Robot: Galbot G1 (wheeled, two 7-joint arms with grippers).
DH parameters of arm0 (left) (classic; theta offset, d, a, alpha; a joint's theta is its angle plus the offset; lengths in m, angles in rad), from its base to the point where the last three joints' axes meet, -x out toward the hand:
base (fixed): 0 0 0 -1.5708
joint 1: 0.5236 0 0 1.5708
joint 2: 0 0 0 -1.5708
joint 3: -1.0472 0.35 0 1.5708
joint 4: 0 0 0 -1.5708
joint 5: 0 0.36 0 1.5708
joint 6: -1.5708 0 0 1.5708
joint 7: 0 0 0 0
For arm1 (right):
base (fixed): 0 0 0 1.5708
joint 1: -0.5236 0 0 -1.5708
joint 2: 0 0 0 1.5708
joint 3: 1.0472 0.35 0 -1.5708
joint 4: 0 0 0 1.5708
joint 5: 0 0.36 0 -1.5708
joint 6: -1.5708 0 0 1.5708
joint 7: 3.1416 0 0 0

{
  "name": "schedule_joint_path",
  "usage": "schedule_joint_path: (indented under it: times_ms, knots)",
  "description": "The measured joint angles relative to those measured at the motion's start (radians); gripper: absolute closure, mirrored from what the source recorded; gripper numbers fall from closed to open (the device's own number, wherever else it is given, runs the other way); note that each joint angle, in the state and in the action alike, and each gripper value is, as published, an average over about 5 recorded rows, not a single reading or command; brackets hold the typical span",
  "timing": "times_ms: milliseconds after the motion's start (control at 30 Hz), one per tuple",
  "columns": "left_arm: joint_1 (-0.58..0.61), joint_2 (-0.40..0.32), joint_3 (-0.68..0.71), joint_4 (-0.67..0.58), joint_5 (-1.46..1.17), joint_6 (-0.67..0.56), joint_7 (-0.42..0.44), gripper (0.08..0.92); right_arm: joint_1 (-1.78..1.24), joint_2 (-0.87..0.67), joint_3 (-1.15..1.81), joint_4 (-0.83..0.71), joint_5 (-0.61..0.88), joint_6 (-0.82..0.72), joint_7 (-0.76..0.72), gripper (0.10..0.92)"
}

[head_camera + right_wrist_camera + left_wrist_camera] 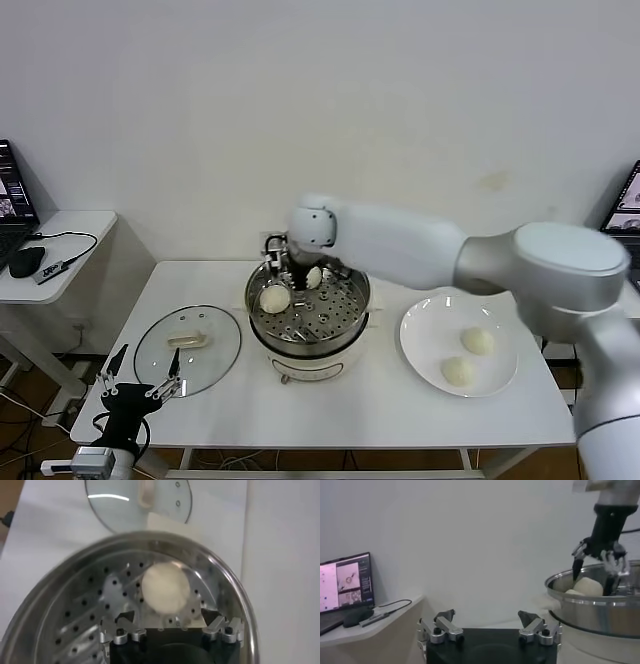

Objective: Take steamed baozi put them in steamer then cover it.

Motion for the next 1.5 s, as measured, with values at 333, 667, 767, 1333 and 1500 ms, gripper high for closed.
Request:
schedule_joint_path:
  times_ms: [333,667,767,1333,1500]
  knots:
    - [0.011,-0.001,0.021,-0.016,0.015,0.0,0.001,0.177,0.114,-0.303,-0.034,0.244,-0.043,0.081,-0.109,0.203]
    - [0.02,-0.016,0.053,-0.017,0.039,-0.001,0.001,0.177,0.083,-0.639,-0.032,0.412,-0.166,0.189,-0.165,0.203]
    - [0.021,-0.022,0.06,-0.011,0.047,-0.003,0.001,0.177,0.04,-0.714,-0.014,0.433,-0.212,0.217,-0.167,0.203]
    - [0.029,-0.029,0.055,-0.001,0.061,-0.003,0.0,0.177,-0.343,-0.847,0.221,0.402,-0.436,0.302,-0.151,0.203]
    - [0.028,-0.028,0.047,0.009,0.059,-0.003,0.0,0.177,-0.436,-0.834,0.276,0.36,-0.471,0.305,-0.149,0.203]
